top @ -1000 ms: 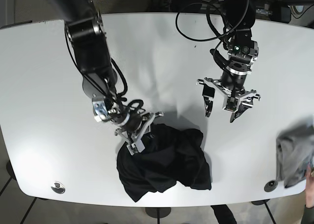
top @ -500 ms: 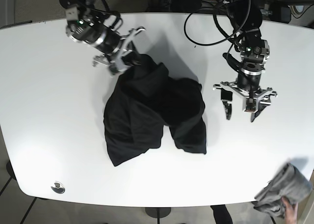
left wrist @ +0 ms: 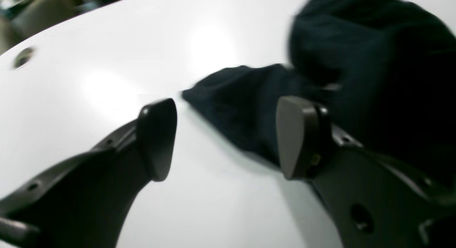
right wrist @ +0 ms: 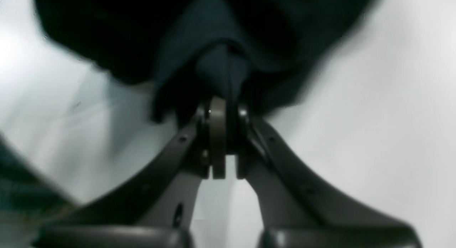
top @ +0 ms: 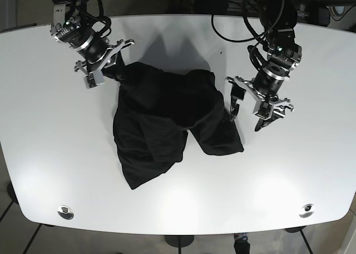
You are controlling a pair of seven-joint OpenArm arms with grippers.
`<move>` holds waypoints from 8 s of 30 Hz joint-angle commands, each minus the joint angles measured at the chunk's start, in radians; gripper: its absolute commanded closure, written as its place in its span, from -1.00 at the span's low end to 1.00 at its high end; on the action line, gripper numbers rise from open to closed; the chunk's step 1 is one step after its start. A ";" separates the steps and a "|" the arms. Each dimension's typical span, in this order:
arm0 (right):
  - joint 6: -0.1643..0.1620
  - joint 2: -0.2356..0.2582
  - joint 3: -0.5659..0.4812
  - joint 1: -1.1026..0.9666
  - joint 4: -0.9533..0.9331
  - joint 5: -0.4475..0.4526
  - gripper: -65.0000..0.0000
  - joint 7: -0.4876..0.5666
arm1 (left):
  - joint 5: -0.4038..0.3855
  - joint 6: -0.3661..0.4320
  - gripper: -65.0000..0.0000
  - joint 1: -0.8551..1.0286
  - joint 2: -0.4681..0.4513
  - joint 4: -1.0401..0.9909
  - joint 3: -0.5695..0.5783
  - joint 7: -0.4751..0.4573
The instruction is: Fold the T-shirt properly
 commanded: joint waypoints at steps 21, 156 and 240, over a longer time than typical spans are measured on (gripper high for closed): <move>0.010 0.047 -0.647 0.577 -0.135 -0.346 -0.61 -0.039 | -0.016 -0.015 -0.22 0.023 -0.069 -0.045 -0.286 -0.031; 0.030 -0.152 0.096 0.225 -0.086 -0.278 -0.07 -0.056 | -0.166 -0.186 1.00 0.099 -0.207 -0.151 -0.524 0.351; -0.005 -0.329 -0.450 0.568 -0.635 -0.613 0.43 0.211 | -0.164 -0.186 1.00 0.097 -0.161 -0.114 -0.484 0.354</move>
